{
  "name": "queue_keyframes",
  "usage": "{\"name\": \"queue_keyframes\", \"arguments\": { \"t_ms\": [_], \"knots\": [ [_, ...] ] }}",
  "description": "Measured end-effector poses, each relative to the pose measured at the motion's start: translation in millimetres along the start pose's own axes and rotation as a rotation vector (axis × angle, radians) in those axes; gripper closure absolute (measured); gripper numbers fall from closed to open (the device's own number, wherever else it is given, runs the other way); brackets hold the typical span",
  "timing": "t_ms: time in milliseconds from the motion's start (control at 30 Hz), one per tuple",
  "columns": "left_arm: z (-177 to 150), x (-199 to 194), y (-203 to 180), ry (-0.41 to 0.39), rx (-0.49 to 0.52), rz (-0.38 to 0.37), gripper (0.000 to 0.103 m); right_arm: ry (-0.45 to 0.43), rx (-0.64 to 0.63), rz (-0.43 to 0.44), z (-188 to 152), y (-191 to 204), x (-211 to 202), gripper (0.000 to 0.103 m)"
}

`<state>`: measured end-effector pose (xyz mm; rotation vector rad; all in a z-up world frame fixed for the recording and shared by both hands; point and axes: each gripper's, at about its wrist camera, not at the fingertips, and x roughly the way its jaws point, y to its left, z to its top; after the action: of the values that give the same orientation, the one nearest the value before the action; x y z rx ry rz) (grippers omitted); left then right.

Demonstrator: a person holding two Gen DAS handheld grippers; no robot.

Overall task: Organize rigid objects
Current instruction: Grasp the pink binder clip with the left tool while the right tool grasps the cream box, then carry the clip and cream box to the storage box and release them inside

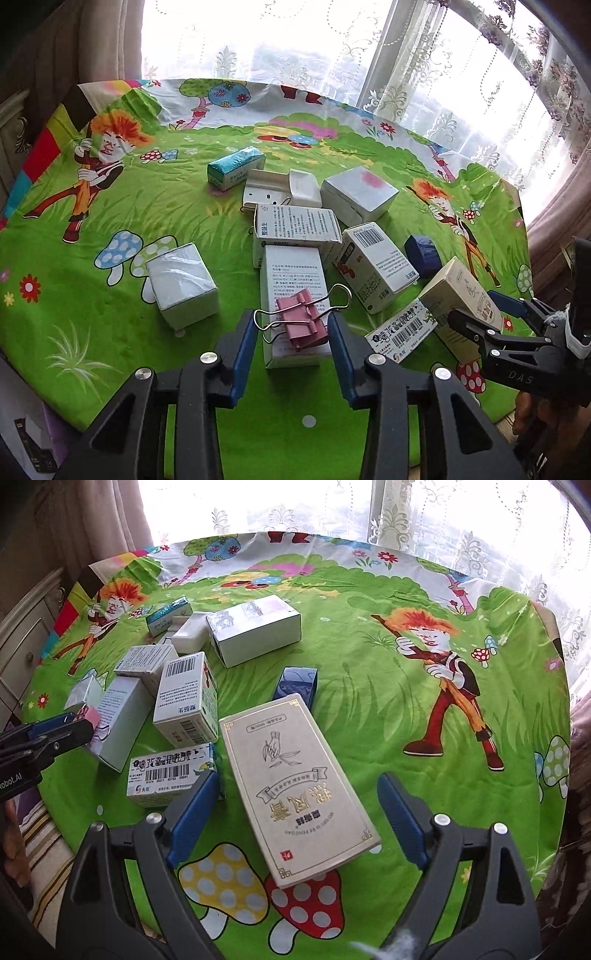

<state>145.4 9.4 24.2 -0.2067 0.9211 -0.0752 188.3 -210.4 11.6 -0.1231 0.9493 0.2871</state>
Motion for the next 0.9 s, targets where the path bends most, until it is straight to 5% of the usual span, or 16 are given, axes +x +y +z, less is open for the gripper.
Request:
{"name": "queue_keyframes", "arguments": {
  "t_ms": [133, 200, 300, 900],
  "knots": [
    [-1, 0, -2, -0.004, 0.002, 0.002, 0.063, 0.013, -0.005, 0.009, -1, 0, 3, 0.048],
    [-1, -1, 0, -0.008, -0.004, 0.001, 0.063, 0.008, -0.002, 0.007, -3, 0, 1, 0.048],
    [-2, -4, 2, -0.008, -0.015, -0.008, 0.081, -0.002, 0.015, 0.007, -4, -2, -4, 0.048],
    [-18, -33, 19, -0.034, -0.074, -0.035, 0.082, -0.068, 0.02, 0.136, -6, 30, -56, 0.048]
  ]
}}
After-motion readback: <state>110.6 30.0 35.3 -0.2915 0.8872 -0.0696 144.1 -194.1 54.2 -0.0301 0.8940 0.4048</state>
